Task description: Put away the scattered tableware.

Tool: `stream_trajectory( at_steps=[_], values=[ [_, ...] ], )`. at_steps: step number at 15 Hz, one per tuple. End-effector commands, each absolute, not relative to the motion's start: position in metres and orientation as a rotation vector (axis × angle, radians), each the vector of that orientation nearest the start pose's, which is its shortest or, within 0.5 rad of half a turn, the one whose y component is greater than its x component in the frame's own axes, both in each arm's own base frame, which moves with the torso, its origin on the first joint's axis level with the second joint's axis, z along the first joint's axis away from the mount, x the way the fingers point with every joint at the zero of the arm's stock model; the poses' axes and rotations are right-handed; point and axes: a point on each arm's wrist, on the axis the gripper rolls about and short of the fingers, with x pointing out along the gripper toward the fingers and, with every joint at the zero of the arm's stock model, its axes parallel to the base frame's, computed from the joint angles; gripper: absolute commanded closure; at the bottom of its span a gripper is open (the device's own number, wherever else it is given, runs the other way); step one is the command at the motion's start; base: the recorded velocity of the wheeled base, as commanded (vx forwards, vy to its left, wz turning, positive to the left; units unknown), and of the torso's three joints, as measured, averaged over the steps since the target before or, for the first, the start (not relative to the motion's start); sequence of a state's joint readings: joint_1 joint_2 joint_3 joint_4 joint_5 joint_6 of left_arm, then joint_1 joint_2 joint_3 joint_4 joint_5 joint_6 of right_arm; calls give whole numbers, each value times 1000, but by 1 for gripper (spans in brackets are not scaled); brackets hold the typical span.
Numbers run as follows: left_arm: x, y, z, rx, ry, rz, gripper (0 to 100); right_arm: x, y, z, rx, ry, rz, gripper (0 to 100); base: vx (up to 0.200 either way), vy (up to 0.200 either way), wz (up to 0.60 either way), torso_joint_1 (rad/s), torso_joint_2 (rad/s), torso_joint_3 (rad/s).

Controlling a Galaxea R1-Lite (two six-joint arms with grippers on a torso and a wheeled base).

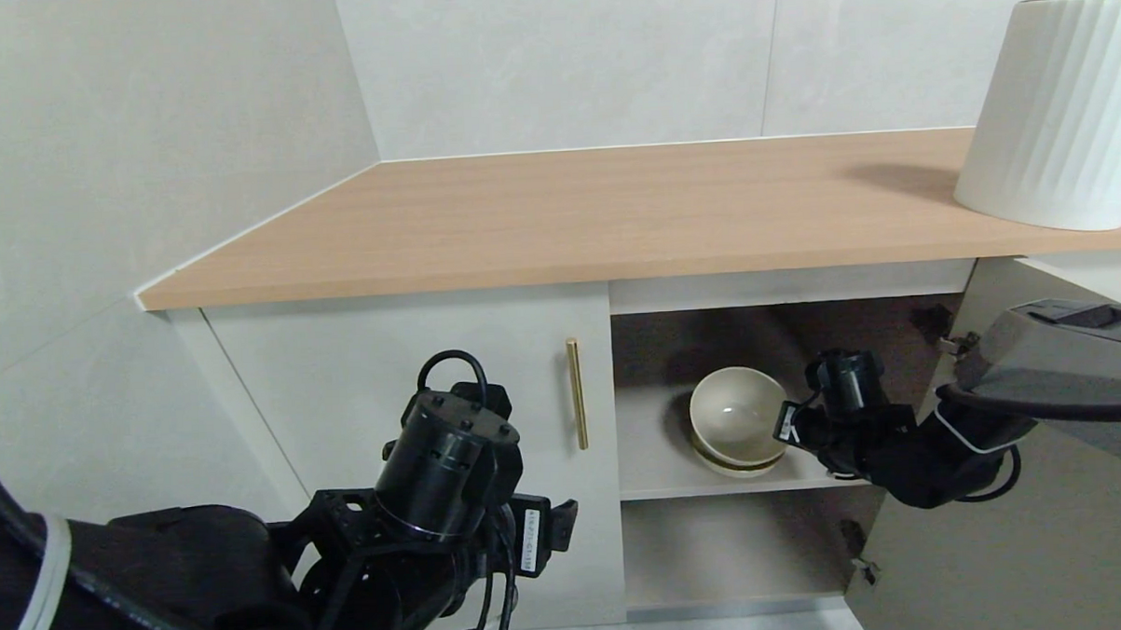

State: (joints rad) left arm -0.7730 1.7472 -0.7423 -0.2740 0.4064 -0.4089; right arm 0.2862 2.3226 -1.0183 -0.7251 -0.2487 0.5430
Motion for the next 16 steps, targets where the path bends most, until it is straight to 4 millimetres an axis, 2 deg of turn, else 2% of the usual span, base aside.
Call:
stream_trajectory(
  at_steps=[1, 2, 3, 8, 10, 12, 14, 16],
  values=[
    [210, -193, 121, 17, 664, -218, 0, 393, 112, 15, 374, 552, -112, 100, 0, 0, 0, 0, 0, 0],
    [210, -193, 121, 18, 663, -216, 0, 393, 112, 14, 373, 554, -112, 100, 0, 0, 0, 0, 0, 0],
    [210, -193, 121, 18, 662, -215, 0, 393, 112, 14, 374, 554, -111, 0, 0, 0, 0, 0, 0, 0],
    [210, -193, 121, 18, 662, -214, 0, 392, 112, 15, 371, 558, -103, 0, 0, 0, 0, 0, 0, 0],
    [212, -191, 123, 13, 656, -206, 0, 389, 112, 21, 373, 550, -97, 0, 0, 0, 0, 0, 0, 0],
    [213, -181, 135, -16, 615, -174, 0, 373, 116, 33, 372, 565, -47, 0, 0, 0, 0, 0, 0, 0],
    [206, -161, 163, -71, 532, -148, 0, 345, 118, 64, 351, 555, 66, 0, 0, 0, 0, 0, 0, 0],
    [195, -142, 182, -109, 469, -137, 0, 309, 120, 97, 323, 560, 148, 0, 0, 0, 0, 0, 0, 0]
  ],
)
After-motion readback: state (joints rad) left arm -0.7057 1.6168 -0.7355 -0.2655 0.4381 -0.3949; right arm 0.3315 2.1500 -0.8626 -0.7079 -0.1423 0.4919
